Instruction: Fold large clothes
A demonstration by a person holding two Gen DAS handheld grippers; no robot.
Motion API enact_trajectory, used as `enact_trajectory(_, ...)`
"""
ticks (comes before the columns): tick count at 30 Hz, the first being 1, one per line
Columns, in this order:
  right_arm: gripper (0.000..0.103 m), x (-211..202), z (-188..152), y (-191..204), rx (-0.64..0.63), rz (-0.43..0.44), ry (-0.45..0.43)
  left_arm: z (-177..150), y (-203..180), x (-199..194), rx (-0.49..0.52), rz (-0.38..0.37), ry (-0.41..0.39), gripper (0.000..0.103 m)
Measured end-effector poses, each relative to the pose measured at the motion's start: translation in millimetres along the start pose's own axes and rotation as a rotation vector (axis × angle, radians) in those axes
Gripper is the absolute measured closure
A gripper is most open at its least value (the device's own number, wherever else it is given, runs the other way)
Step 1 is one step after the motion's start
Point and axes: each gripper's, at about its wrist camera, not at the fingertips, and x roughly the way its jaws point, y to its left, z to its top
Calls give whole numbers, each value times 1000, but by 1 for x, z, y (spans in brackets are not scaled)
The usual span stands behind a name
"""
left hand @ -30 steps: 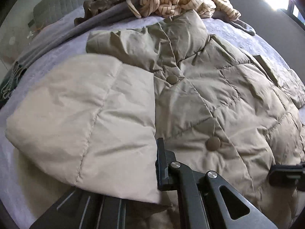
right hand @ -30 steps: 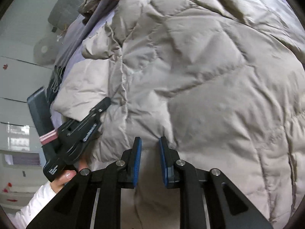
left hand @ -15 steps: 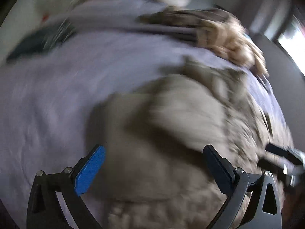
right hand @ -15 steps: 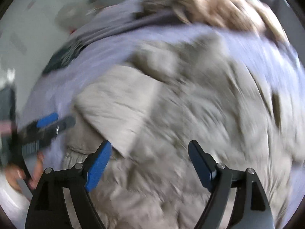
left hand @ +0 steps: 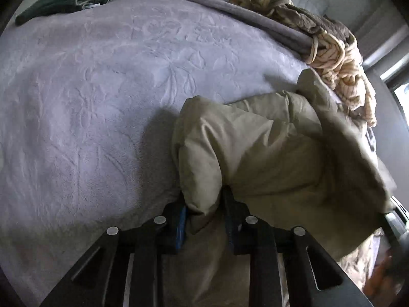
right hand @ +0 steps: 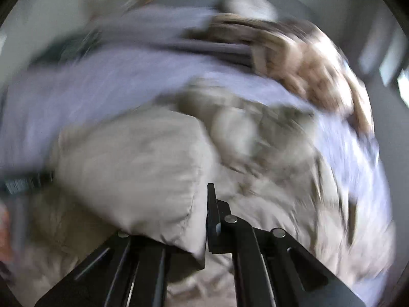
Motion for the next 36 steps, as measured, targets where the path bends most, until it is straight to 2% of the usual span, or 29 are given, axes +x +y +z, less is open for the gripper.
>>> enact_trajectory(1,97,-1,-5,-18,72,36,12,-1,0,1,-3,-7,0,76)
enact_trajectory(3,97,9,-29,-67,294,162,98,1,2,2,11,17,-2,76)
enact_trajectory(6,85,32,-67,-117,540,260,225,0,-4,7,65,53,-2,76)
enact_trajectory(8,83,30,-89,-147,713,325,229,0,-8,5,77,76,-7,75)
enact_trajectory(9,81,24,-96,-154,749,333,227,1,-10,3,80,87,-8,75)
enact_trajectory(10,76,16,-101,-162,785,323,222,2,-12,-4,85,109,-15,75)
enact_trajectory(11,76,4,-104,-171,810,293,204,4,-16,-9,91,129,-27,75)
enact_trajectory(14,77,-30,-98,-182,776,217,118,8,-22,-40,115,145,-109,75)
enact_trajectory(17,79,-42,-76,-178,651,239,48,14,-30,-56,151,106,-156,75)
enact_trajectory(18,80,-37,-67,-171,598,259,55,17,-35,-53,169,103,-151,75)
enact_trajectory(20,80,-18,-53,-151,502,288,96,15,-43,-30,203,149,-107,75)
enact_trajectory(23,81,18,-56,-135,445,257,189,1,-42,10,214,239,-38,75)
enact_trajectory(24,84,29,-64,-134,456,248,222,-1,-42,16,207,234,-40,75)
enact_trajectory(26,92,33,-73,-141,488,265,218,-4,-39,17,203,230,-57,75)
enact_trajectory(29,91,19,-83,-160,530,269,202,-1,-41,16,222,243,-42,75)
enact_trajectory(32,85,1,-97,-181,578,217,208,-1,-49,5,235,285,-41,75)
enact_trajectory(34,84,-12,-108,-199,648,267,196,-4,-57,-5,248,291,-52,75)
enact_trajectory(36,75,-24,-117,-211,700,286,189,-13,-69,-17,266,274,-65,75)
